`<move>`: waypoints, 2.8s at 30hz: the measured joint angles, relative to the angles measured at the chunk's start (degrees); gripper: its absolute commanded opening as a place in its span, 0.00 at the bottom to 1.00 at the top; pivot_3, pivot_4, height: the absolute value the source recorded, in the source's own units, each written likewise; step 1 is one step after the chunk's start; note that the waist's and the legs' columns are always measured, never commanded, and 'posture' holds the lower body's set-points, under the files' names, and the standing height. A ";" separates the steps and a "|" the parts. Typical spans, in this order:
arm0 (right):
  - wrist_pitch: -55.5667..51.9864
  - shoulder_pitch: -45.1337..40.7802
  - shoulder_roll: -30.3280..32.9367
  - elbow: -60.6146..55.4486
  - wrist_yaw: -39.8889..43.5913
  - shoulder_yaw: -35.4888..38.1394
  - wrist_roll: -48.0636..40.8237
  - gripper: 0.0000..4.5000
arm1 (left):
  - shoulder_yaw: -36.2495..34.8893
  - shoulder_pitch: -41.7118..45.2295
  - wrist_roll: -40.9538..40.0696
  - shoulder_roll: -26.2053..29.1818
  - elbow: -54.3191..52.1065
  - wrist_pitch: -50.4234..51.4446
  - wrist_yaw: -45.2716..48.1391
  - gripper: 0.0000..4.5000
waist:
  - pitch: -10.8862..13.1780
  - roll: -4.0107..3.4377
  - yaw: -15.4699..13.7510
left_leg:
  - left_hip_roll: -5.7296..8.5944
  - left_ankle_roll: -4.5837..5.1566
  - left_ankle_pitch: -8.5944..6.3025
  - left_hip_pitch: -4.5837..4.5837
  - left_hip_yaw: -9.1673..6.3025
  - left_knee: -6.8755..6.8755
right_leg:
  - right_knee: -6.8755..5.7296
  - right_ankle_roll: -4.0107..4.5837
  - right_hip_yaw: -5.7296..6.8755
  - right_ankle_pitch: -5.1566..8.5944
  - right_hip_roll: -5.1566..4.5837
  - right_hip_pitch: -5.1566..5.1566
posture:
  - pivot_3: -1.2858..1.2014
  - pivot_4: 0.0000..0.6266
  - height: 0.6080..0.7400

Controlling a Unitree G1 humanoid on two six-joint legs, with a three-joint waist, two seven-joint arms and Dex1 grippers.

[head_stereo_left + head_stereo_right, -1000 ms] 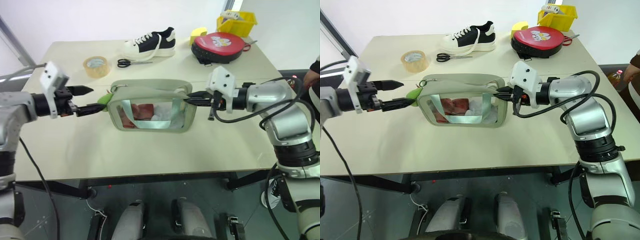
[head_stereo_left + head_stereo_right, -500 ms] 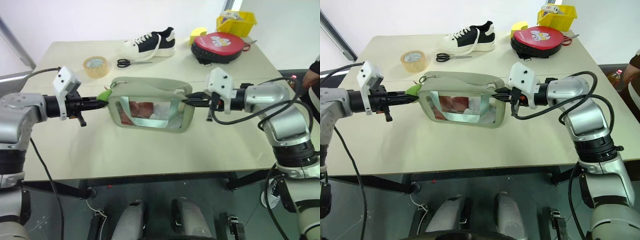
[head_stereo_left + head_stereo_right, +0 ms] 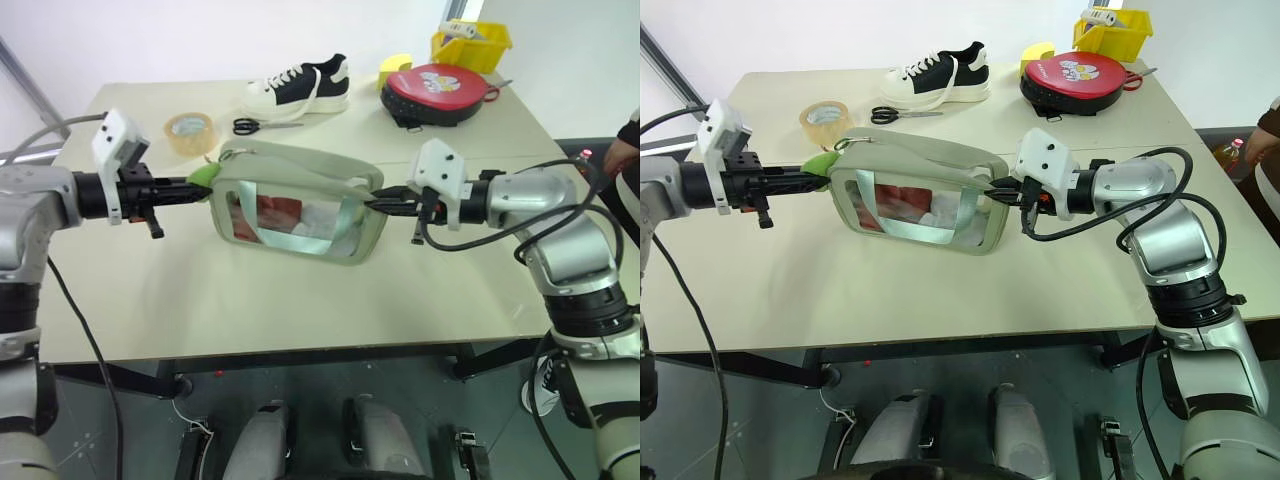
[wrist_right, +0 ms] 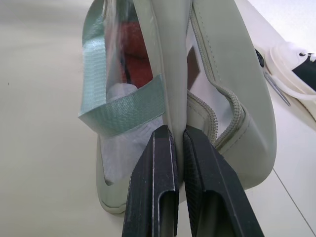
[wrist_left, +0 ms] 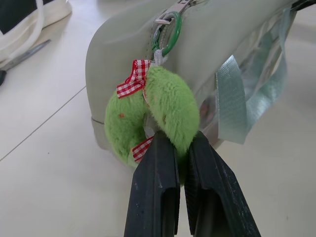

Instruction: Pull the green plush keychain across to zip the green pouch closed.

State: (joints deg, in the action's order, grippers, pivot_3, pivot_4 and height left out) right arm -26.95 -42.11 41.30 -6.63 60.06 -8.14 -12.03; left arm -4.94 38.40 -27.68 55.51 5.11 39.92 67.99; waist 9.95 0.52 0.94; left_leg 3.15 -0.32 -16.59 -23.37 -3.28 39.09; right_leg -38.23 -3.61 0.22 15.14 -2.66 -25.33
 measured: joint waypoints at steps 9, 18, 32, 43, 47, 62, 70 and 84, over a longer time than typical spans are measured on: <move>3.50 -1.67 1.24 3.69 1.26 -0.29 1.04 0.00 | 0.14 -4.89 -0.81 0.78 -4.51 -0.45 2.36 0.16 | 0.00 0.00 -0.49 | 0.00 0.02 -0.01 0.01 -0.01 0.06 | 0.02 0.00 0.00 -0.01 -0.02 0.08 | 0.52 0.24 1.00; 3.92 -1.81 1.68 4.57 1.52 -0.28 1.69 0.00 | 0.03 -4.18 1.66 0.81 -0.37 -3.27 1.78 0.77 | 0.00 0.00 -0.37 | 0.00 0.02 -0.01 0.00 0.00 0.06 | 0.02 -0.01 0.00 -0.01 -0.01 0.07 | 0.52 0.24 1.00; 3.57 -1.40 1.47 3.60 1.38 -0.27 1.68 0.00 | -0.40 -1.08 1.53 0.48 1.46 -3.76 1.56 0.01 | 0.00 0.00 -0.38 | 0.00 0.02 -0.01 0.00 -0.01 0.06 | 0.01 -0.01 0.01 -0.01 -0.01 0.07 | 0.52 0.24 1.00; 3.43 -1.42 0.61 3.65 0.23 -0.28 1.82 0.00 | 3.52 9.54 2.60 -3.57 0.85 -4.38 1.26 0.01 | 0.00 0.01 -0.37 | 0.01 0.00 0.00 0.00 0.00 0.07 | 0.00 -0.03 0.01 -0.02 0.00 0.09 | 0.52 0.24 1.00; 3.08 -1.42 0.31 3.65 -0.20 -0.27 1.86 0.00 | 5.51 9.39 4.52 -5.14 -0.66 -6.14 0.52 0.01 | 0.00 0.00 -0.31 | 0.01 -0.02 0.02 0.01 0.00 0.07 | 0.00 -0.03 0.01 -0.02 0.00 0.07 | 0.52 0.24 1.00; 2.44 -1.47 -0.22 3.65 -0.74 -0.28 1.89 0.00 | 7.64 9.71 7.40 -3.21 -0.64 -8.36 3.57 0.65 | 0.00 0.00 -0.23 | 0.01 0.00 0.01 0.01 0.00 0.08 | -0.01 -0.04 0.01 -0.02 0.02 0.07 | 0.52 0.24 1.00; 2.46 -1.66 -0.46 4.12 -0.74 -0.28 1.99 0.00 | 5.77 6.09 7.94 1.87 0.51 -9.20 4.88 0.65 | 0.00 0.00 -0.22 | 0.00 0.02 0.00 0.01 0.00 0.07 | -0.01 -0.04 0.01 -0.02 0.02 0.07 | 0.52 0.24 1.00; 2.33 -2.43 -0.72 5.71 -0.55 -0.32 2.94 0.00 | 1.94 -3.90 4.28 -2.99 -7.23 -3.87 -1.37 0.65 | -0.01 0.01 -0.75 | 0.01 0.03 0.00 0.03 -0.01 0.11 | 0.00 -0.04 0.01 -0.03 -0.01 0.15 | 0.52 0.24 1.00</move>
State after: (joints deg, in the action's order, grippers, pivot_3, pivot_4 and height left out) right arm -24.62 -44.54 40.58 -0.92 59.51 -8.47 -9.08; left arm -3.00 34.50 -23.40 52.52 -2.12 36.06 66.62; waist 9.94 0.53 0.19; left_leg 3.16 -0.28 -16.59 -23.34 -3.29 39.20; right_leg -38.23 -3.65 0.23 15.12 -2.67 -25.18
